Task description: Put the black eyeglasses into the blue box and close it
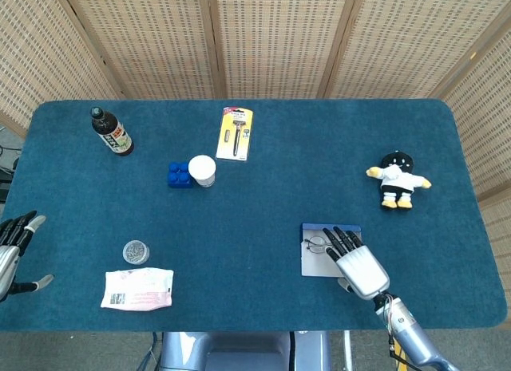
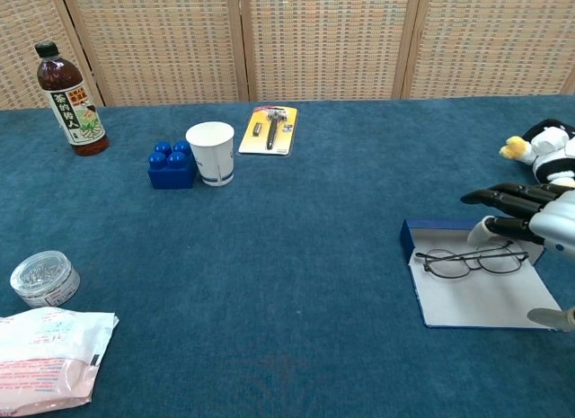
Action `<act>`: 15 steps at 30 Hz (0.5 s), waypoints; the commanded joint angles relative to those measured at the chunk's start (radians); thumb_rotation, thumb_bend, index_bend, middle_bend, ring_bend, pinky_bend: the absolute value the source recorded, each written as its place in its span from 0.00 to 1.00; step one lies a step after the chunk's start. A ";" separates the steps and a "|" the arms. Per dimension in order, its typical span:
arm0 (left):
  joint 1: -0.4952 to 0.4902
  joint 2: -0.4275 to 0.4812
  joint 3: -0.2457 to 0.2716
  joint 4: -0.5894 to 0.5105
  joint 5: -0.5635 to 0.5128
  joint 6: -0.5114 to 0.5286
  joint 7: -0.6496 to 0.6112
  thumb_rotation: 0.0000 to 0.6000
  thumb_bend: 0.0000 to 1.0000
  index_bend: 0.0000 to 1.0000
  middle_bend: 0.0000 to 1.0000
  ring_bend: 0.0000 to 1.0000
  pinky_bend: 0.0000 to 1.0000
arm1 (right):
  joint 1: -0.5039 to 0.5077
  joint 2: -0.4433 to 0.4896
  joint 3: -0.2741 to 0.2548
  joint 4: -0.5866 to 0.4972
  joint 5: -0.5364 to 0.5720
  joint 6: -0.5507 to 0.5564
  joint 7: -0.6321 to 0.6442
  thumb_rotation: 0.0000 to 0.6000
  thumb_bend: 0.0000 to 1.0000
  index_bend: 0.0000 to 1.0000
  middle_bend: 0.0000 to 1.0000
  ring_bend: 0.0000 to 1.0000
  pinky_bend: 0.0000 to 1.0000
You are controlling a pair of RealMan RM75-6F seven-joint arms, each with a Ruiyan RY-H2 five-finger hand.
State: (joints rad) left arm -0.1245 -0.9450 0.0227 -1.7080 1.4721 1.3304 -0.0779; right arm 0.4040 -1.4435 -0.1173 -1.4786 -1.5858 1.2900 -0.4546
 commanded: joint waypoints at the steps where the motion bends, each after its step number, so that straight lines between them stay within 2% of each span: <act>1: 0.000 0.000 0.000 0.000 0.001 0.001 0.000 1.00 0.00 0.00 0.00 0.00 0.00 | -0.018 -0.020 -0.003 0.034 -0.006 0.004 0.031 1.00 0.26 0.24 0.05 0.05 0.18; 15: -0.003 -0.003 -0.001 -0.001 -0.006 -0.008 0.012 1.00 0.00 0.00 0.00 0.00 0.00 | -0.036 -0.113 0.009 0.170 -0.059 0.002 0.073 1.00 0.27 0.26 0.09 0.05 0.18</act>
State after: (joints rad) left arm -0.1273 -0.9482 0.0217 -1.7088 1.4659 1.3221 -0.0656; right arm 0.3686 -1.5522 -0.1107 -1.3130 -1.6406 1.2915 -0.3834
